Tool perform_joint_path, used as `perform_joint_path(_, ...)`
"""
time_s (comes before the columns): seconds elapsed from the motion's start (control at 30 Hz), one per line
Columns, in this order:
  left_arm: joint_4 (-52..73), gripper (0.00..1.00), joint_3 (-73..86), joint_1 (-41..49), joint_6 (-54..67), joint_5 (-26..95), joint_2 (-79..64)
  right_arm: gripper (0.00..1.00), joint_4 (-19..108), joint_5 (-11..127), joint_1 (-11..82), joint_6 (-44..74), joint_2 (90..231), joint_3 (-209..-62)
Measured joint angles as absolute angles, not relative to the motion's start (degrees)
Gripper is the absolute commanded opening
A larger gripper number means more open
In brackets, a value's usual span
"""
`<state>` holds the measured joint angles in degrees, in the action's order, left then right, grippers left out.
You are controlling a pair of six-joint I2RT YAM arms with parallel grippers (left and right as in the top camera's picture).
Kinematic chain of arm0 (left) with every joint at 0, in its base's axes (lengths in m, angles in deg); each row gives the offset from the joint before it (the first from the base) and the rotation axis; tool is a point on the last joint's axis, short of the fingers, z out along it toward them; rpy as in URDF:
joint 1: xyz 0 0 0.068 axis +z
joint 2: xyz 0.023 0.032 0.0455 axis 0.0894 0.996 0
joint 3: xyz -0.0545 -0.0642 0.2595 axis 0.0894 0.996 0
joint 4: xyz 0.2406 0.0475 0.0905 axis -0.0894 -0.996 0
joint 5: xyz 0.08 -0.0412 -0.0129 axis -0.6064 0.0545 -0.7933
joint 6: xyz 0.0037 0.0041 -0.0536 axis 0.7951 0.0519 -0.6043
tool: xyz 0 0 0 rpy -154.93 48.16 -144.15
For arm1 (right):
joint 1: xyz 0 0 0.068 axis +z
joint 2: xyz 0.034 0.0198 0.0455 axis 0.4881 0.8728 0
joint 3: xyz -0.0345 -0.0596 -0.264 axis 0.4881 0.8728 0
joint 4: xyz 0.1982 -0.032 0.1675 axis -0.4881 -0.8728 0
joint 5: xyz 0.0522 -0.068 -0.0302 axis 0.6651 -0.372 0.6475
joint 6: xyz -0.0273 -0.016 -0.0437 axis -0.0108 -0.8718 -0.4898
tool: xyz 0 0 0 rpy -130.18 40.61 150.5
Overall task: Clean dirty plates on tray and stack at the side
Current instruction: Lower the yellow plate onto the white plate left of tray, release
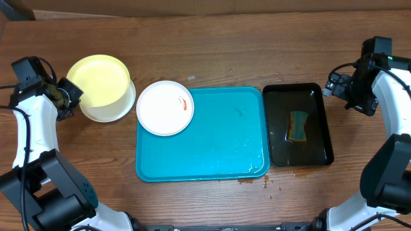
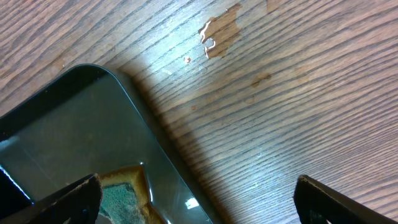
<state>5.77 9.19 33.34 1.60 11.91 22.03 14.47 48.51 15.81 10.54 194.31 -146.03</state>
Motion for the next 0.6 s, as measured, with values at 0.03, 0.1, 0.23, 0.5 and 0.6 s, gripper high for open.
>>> perform_joint_path(0.03,5.80,0.04,9.45,33.34,1.60,11.83,22.10,1.00,14.50,48.53,15.81,10.54,194.31,-146.05)
perform_joint_path(0.1,5.84,0.04,9.56,33.34,1.60,11.43,22.51,1.00,14.47,48.53,15.81,10.52,194.31,-146.03)
perform_joint_path(0.23,6.80,0.04,9.56,33.34,1.60,10.58,24.39,1.00,14.47,48.53,15.81,10.56,194.31,-146.03)
perform_joint_path(0.5,9.14,0.42,10.09,33.23,1.25,10.01,29.66,1.00,14.52,48.53,15.81,10.54,194.31,-146.03)
perform_joint_path(0.6,9.07,0.68,10.20,33.23,1.10,10.49,29.71,1.00,14.50,48.53,15.81,10.54,194.31,-146.05)
